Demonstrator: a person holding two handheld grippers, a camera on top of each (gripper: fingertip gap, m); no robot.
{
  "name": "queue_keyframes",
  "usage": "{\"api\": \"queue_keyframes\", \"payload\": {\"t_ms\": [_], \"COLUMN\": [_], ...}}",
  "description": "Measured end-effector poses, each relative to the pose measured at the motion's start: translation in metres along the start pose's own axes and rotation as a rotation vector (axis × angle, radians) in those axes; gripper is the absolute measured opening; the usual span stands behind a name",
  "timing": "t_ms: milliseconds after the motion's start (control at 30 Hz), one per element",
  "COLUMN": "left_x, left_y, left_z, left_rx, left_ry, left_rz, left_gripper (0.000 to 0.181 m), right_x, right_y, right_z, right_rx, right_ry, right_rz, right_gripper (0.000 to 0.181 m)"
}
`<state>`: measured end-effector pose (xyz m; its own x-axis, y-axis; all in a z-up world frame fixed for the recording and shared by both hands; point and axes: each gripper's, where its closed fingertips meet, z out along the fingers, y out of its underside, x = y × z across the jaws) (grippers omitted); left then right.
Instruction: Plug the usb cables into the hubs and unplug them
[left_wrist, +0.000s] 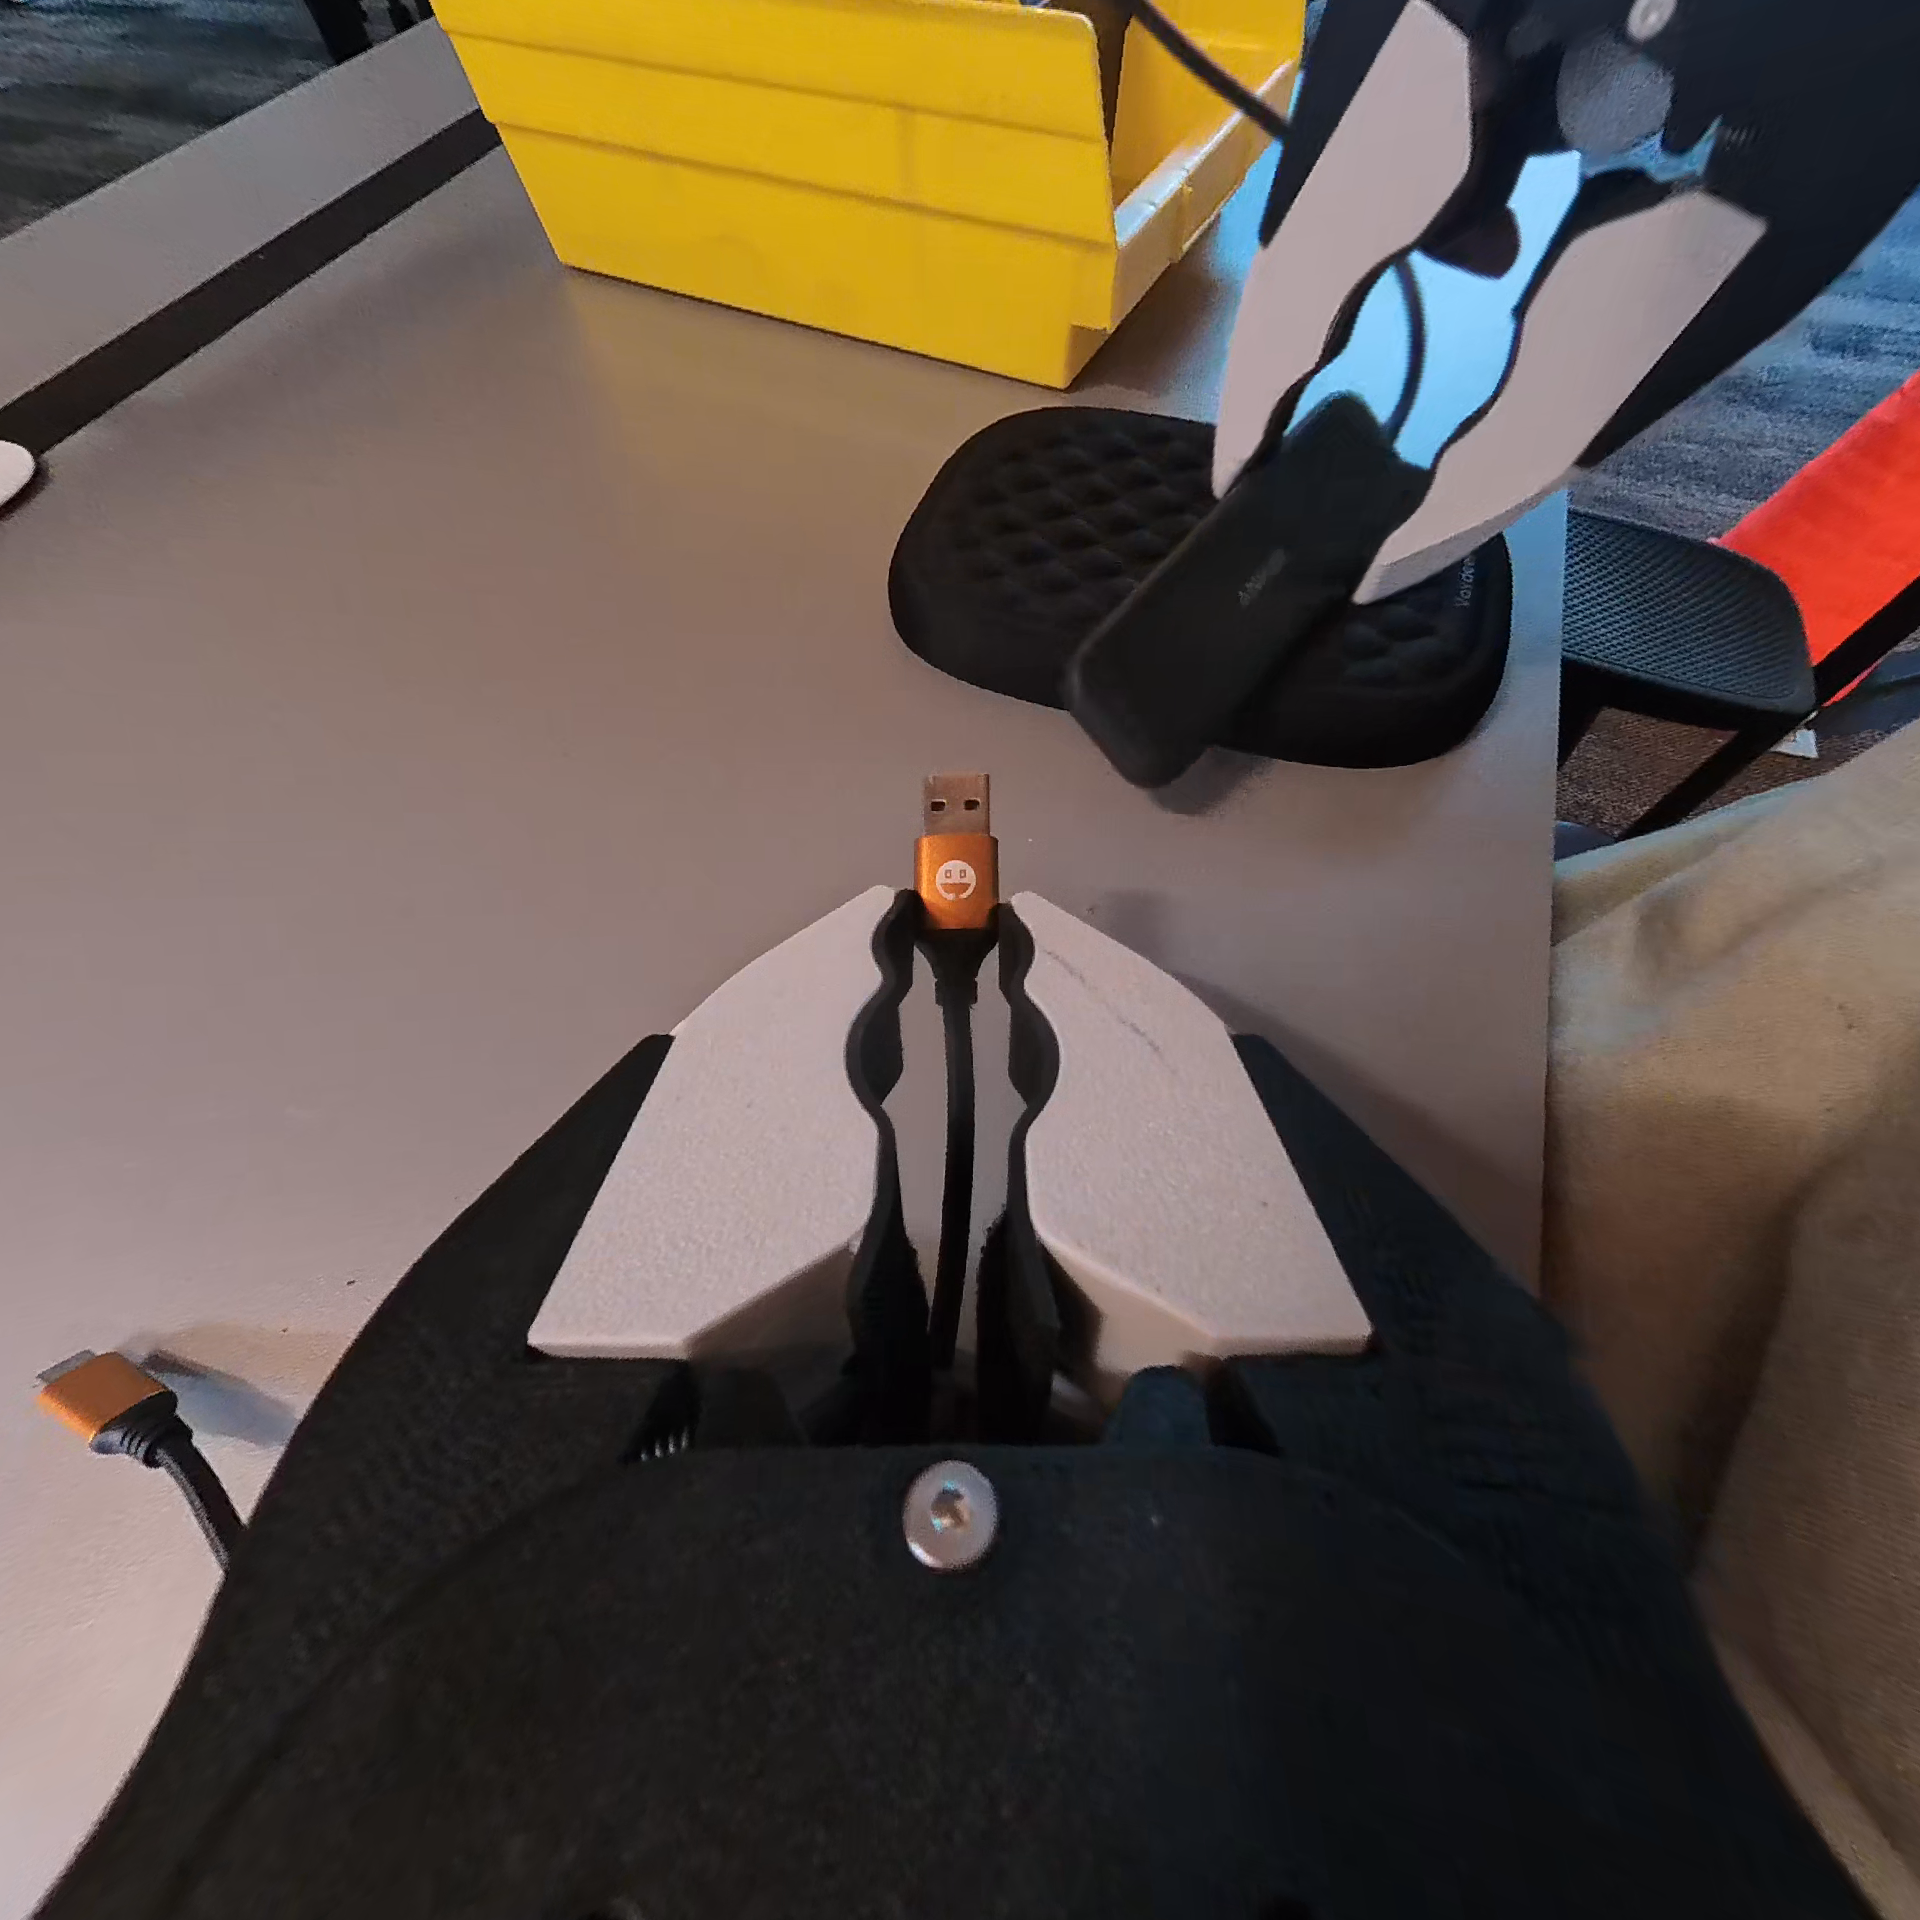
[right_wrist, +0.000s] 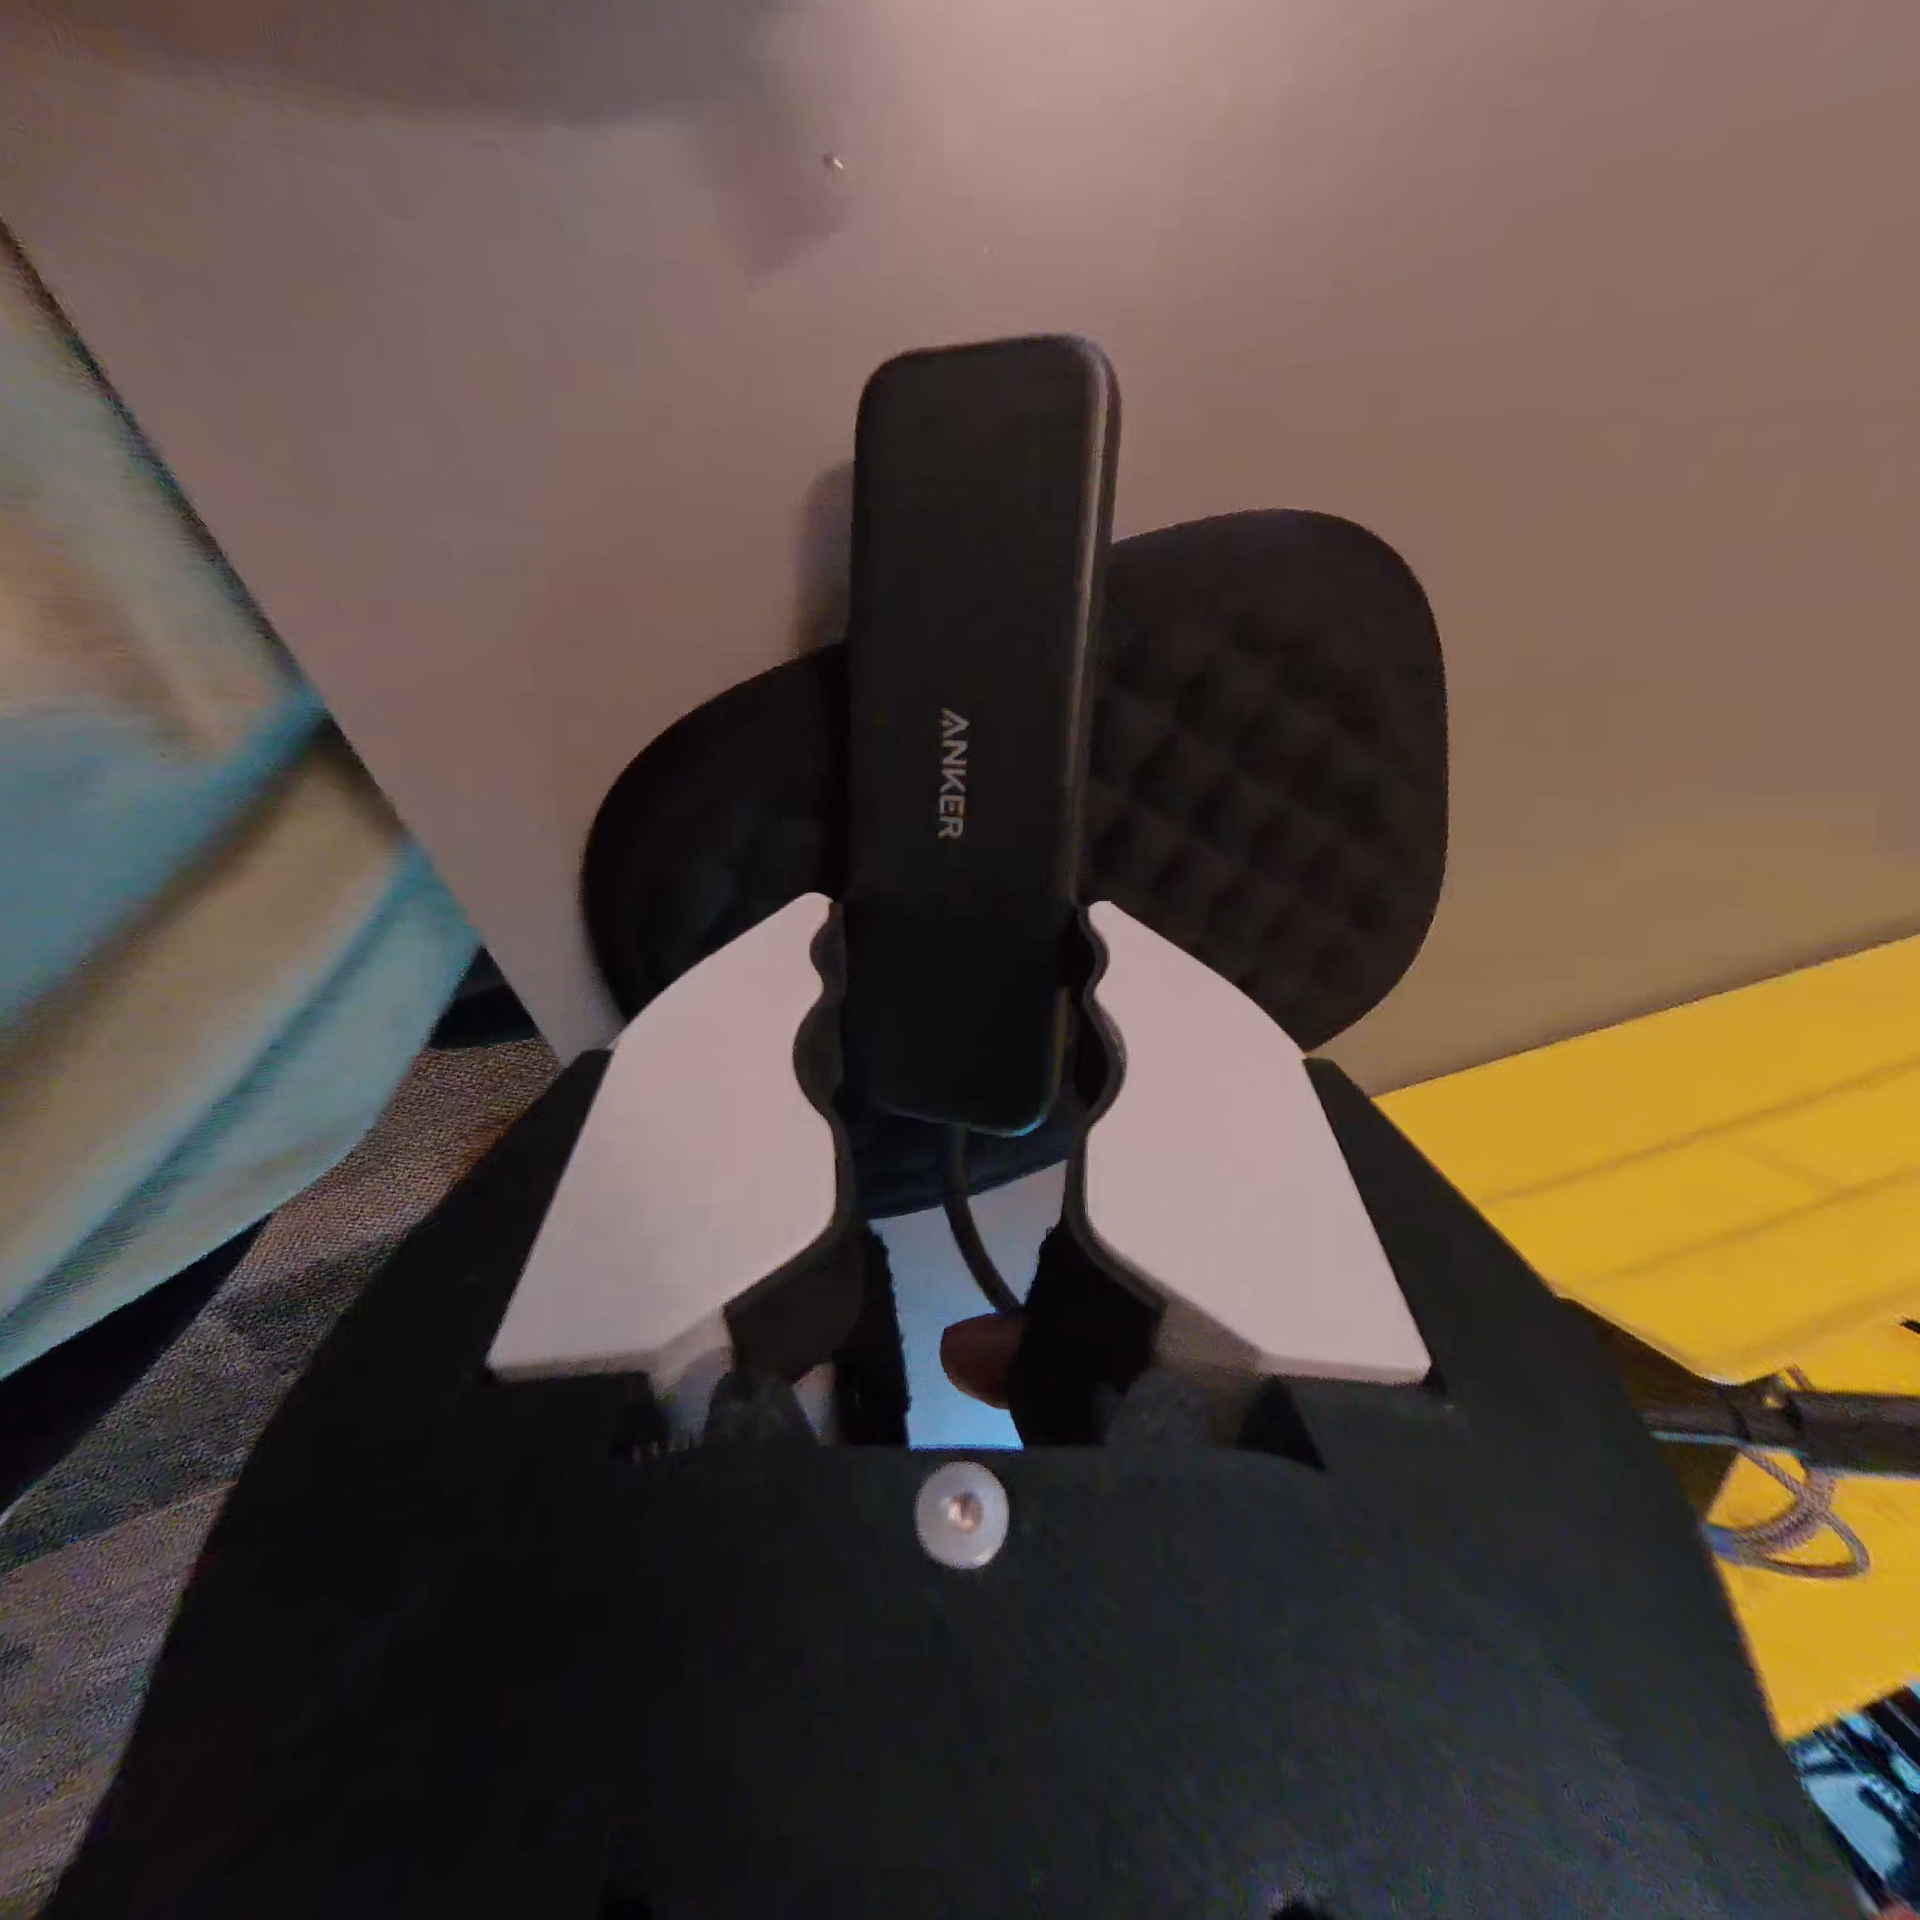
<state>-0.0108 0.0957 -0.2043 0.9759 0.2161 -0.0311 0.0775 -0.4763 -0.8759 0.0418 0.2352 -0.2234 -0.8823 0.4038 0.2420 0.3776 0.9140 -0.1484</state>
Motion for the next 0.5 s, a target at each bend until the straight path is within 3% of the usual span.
{"api": "queue_keyframes", "payload": {"t_ms": [67, 267, 500], "left_x": [0.0, 0.0, 0.0], "left_y": [0.0, -0.001, 0.0], "left_z": [0.0, -0.001, 0.001], "left_rx": [0.0, 0.007, -0.004], "left_ry": [0.001, 0.001, 0.0], "left_rz": [0.001, -0.001, 0.007], "left_gripper": [0.015, 0.015, 0.015], "right_x": [0.005, 0.038, 0.063], "right_y": [0.002, 0.017, 0.01], "right_z": [0.0, 0.004, -0.007], "right_rx": [0.006, -0.076, -0.158], "right_ry": [-0.007, 0.216, 0.723], "right_rz": [0.001, 0.078, -0.248], "right_gripper": [0.042, 0.042, 0.042]}}
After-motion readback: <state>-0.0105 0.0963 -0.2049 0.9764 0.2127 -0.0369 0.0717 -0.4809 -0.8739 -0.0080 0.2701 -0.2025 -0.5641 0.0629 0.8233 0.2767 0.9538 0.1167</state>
